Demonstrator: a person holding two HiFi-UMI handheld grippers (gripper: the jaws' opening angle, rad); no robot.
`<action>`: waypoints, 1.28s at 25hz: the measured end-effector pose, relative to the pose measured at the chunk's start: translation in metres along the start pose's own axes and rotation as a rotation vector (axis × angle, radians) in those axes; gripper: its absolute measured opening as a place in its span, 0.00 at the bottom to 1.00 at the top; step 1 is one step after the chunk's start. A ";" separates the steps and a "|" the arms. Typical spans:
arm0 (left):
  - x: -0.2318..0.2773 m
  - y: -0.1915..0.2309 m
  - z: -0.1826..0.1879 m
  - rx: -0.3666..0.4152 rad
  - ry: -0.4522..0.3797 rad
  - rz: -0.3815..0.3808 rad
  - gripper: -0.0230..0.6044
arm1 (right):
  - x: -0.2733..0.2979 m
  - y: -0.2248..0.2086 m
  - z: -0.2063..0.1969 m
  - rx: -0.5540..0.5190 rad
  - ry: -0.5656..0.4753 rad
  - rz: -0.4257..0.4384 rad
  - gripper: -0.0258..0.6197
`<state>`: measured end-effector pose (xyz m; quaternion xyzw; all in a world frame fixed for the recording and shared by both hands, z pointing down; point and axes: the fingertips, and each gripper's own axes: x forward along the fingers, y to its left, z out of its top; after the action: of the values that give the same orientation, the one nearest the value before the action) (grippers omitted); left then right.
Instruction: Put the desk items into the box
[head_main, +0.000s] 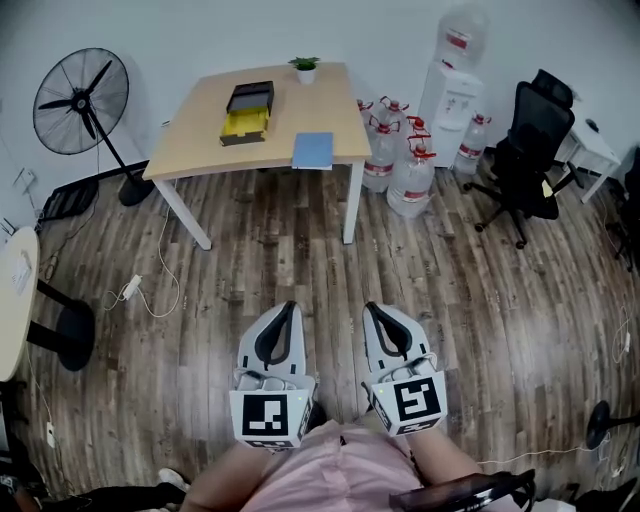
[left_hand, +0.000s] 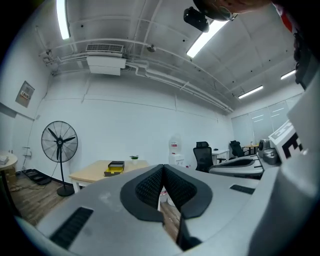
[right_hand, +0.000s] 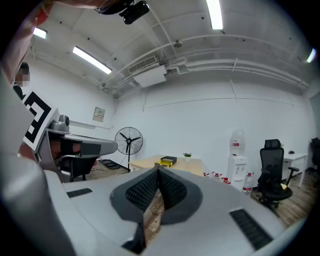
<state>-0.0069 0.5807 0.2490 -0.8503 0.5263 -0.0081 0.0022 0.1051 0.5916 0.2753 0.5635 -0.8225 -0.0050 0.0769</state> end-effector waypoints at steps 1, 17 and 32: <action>-0.001 0.004 -0.003 -0.002 0.005 -0.006 0.05 | 0.002 0.002 -0.001 0.001 0.003 -0.009 0.04; 0.065 0.036 -0.022 -0.006 0.068 -0.013 0.05 | 0.058 -0.025 -0.017 0.062 0.041 -0.006 0.24; 0.241 0.051 -0.024 0.040 0.127 0.046 0.05 | 0.198 -0.159 -0.016 0.091 0.037 0.044 0.22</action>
<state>0.0542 0.3425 0.2750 -0.8356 0.5444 -0.0726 -0.0140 0.1849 0.3508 0.2999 0.5480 -0.8327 0.0445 0.0662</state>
